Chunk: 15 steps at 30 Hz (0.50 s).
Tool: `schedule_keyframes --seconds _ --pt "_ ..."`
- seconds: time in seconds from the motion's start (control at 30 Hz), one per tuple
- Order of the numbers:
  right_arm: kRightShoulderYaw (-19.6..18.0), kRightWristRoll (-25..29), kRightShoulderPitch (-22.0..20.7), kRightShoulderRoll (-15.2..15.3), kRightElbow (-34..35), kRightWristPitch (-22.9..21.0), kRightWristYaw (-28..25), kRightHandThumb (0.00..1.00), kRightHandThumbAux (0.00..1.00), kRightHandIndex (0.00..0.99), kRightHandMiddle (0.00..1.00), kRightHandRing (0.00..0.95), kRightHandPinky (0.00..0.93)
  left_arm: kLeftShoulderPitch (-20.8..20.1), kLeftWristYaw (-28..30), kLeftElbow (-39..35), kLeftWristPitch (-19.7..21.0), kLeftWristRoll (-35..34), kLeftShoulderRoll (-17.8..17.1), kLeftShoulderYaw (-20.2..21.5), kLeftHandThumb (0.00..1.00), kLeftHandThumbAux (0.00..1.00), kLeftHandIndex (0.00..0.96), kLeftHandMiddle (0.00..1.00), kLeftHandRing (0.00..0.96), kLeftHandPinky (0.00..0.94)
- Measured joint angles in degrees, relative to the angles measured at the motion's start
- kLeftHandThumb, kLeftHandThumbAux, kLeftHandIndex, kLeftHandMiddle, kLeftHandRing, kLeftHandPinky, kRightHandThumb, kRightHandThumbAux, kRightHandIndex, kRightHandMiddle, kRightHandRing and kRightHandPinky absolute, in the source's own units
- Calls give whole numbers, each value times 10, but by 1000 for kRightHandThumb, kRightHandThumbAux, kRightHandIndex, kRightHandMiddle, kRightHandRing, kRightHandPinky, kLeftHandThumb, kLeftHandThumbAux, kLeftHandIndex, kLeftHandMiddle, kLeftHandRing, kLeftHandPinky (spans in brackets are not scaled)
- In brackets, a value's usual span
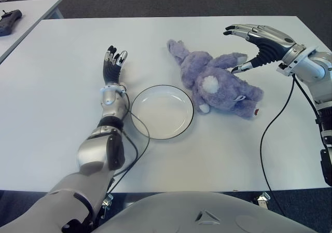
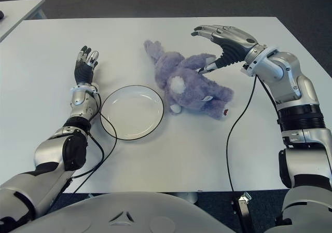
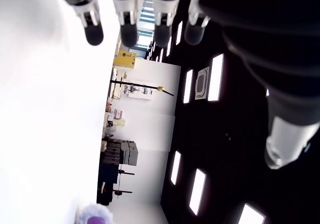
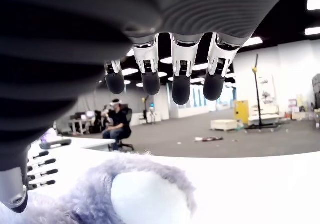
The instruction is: Put the doll into the plate.
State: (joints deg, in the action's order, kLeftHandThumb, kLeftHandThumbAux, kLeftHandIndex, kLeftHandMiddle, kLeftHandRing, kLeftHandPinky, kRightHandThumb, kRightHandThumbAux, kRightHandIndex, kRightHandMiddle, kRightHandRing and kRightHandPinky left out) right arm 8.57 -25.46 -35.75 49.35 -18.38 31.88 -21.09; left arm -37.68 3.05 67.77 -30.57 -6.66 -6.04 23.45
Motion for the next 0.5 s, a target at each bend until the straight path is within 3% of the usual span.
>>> schedule_keyframes --seconds 0.33,0.5 --pt "-3 -1 0 5 1 -7 -11 68 584 63 54 87 156 0 0 0 0 0 0 0 0 606 0 63 37 2" --pt "-4 -1 0 11 5 -8 -19 52 575 55 55 81 105 0 0 0 0 0 0 0 0 600 0 65 38 2"
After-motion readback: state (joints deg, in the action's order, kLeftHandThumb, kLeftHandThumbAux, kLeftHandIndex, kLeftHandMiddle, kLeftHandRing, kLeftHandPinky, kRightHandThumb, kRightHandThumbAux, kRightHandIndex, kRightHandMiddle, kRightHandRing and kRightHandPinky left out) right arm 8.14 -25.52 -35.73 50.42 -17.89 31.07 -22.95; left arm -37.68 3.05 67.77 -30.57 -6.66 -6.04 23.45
